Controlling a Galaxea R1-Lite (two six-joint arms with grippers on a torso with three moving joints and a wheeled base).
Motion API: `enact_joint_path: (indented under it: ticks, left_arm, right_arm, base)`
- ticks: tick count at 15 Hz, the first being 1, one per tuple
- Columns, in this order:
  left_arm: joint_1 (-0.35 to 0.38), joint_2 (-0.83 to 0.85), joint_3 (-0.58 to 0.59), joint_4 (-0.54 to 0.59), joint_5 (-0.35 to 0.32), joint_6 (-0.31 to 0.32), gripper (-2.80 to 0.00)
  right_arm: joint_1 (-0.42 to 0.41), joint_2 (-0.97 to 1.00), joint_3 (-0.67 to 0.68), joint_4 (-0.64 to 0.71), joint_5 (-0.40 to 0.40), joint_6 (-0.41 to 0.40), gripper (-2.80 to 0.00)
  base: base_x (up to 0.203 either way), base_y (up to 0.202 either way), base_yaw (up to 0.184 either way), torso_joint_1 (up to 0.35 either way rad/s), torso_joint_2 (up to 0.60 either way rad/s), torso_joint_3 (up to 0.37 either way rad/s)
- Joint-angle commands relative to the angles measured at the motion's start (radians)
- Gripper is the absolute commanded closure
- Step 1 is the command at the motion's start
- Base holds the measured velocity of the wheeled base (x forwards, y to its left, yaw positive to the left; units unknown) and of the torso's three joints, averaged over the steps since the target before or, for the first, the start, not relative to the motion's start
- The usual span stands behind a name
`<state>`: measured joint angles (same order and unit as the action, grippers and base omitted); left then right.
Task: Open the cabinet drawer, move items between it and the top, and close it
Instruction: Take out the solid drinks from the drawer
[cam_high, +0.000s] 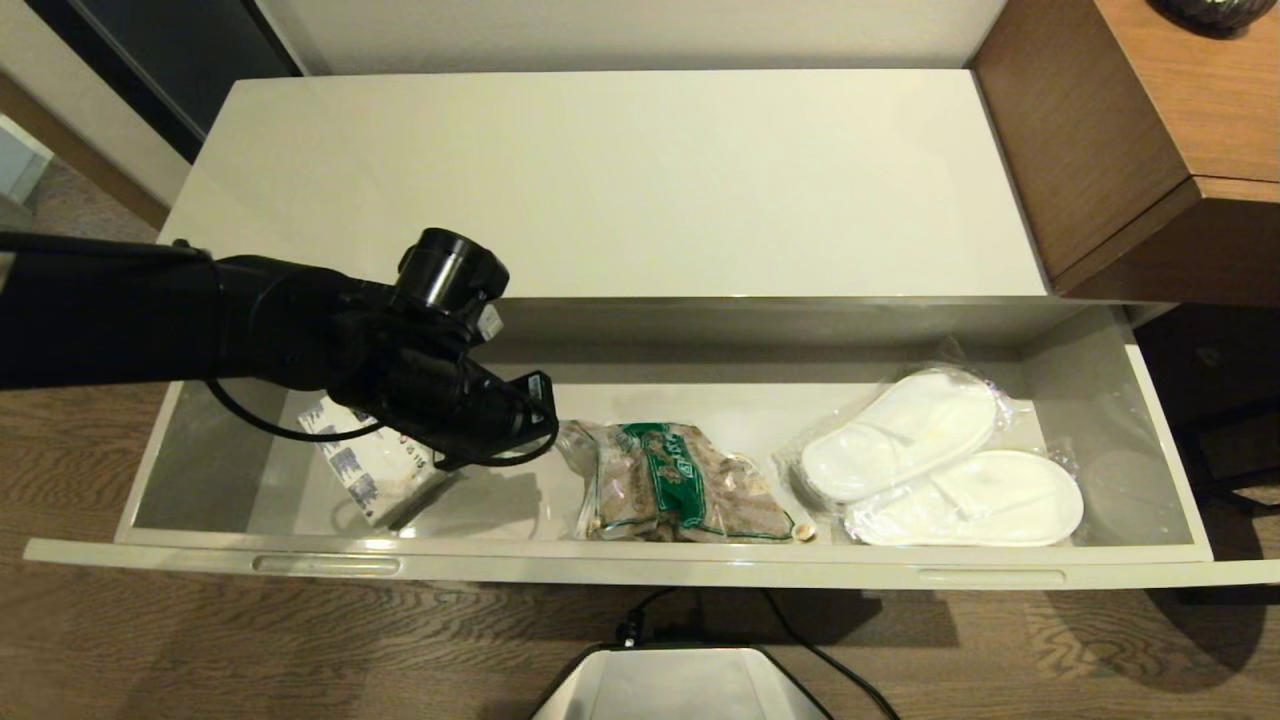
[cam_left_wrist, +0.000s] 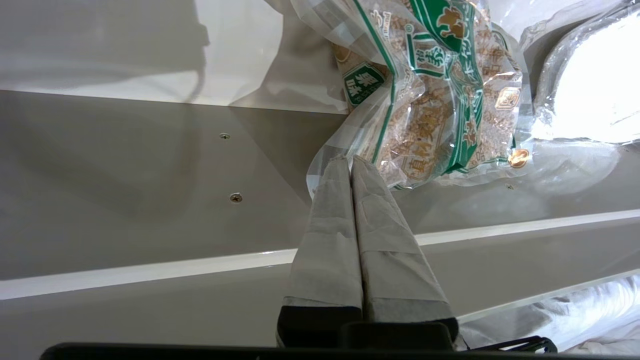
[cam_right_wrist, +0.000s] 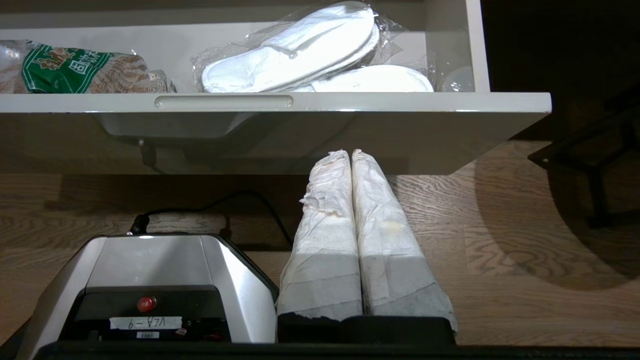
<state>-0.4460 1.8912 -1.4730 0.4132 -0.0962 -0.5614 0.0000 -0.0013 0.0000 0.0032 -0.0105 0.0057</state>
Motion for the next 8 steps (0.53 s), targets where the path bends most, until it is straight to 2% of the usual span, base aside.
enact_joint_path:
  ticks: [1,6,7,8]
  left_arm:
    - [-0.002,0.004,0.0,-0.009,-0.001,-0.019,0.0]
    - [-0.023,0.019,0.0,-0.033,0.003,-0.04,0.0]
    - [-0.023,0.02,0.002,-0.044,0.0,-0.043,-2.8]
    - [-0.023,0.022,0.001,-0.056,-0.005,-0.055,-2.8]
  right_arm:
    - [0.0,-0.013,0.003,0.0,0.0,0.0,0.0]
    - [0.0,-0.013,0.003,0.0,0.0,0.0,0.0]
    - [0.0,-0.013,0.003,0.0,0.0,0.0,0.0]
    - [0.0,-0.013,0.003,0.0,0.0,0.0,0.0]
  base:
    - [0.0,0.0,0.0,0.0,0.0,0.0]
    - [0.0,0.0,0.0,0.0,0.0,0.0]
    - [0.0,0.0,0.0,0.0,0.0,0.0]
    - [0.0,0.0,0.0,0.0,0.0,0.0]
